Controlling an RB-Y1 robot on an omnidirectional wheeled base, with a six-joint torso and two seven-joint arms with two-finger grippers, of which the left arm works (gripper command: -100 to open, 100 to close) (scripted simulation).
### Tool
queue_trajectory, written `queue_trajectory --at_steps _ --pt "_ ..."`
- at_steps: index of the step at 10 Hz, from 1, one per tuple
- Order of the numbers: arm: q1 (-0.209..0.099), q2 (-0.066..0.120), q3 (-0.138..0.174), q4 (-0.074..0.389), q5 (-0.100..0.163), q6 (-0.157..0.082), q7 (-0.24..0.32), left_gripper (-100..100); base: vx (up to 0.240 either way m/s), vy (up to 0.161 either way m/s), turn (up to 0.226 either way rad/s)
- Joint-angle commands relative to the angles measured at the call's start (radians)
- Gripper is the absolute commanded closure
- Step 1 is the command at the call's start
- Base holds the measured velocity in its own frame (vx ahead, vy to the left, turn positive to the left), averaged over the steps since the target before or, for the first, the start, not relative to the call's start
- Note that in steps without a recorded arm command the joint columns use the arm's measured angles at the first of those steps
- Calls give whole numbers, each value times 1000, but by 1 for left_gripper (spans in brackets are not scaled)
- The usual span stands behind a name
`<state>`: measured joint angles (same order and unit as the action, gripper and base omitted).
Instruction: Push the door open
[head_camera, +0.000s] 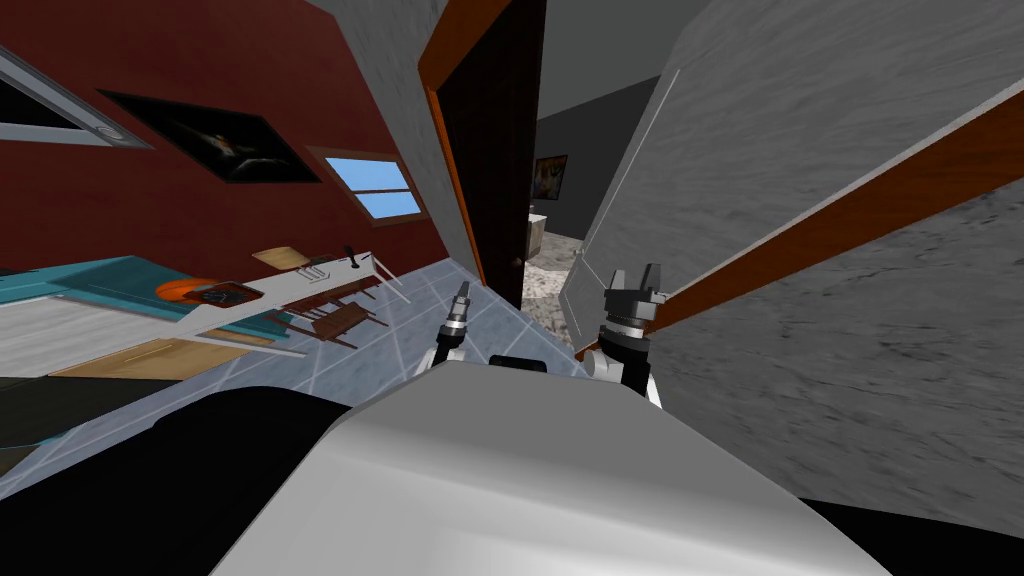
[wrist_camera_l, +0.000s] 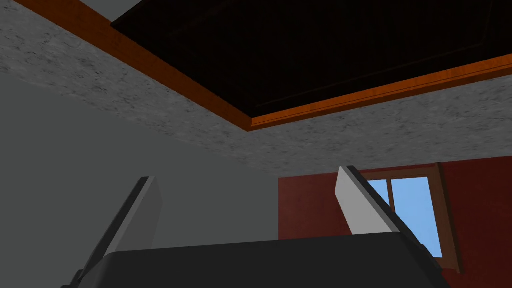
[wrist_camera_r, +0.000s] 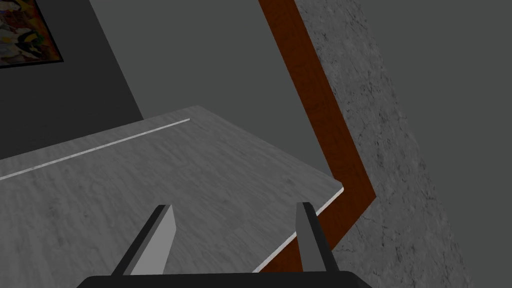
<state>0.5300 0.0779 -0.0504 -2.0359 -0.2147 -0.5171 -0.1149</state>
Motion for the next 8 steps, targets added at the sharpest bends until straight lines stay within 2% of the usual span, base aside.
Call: queue_trajectory --at_steps 1,8 --pt "-8 2 -8 29 -16 -13 -31 -100 128 22 27" --pt "-18 11 -45 129 -84 -62 -147 -100 101 30 30"
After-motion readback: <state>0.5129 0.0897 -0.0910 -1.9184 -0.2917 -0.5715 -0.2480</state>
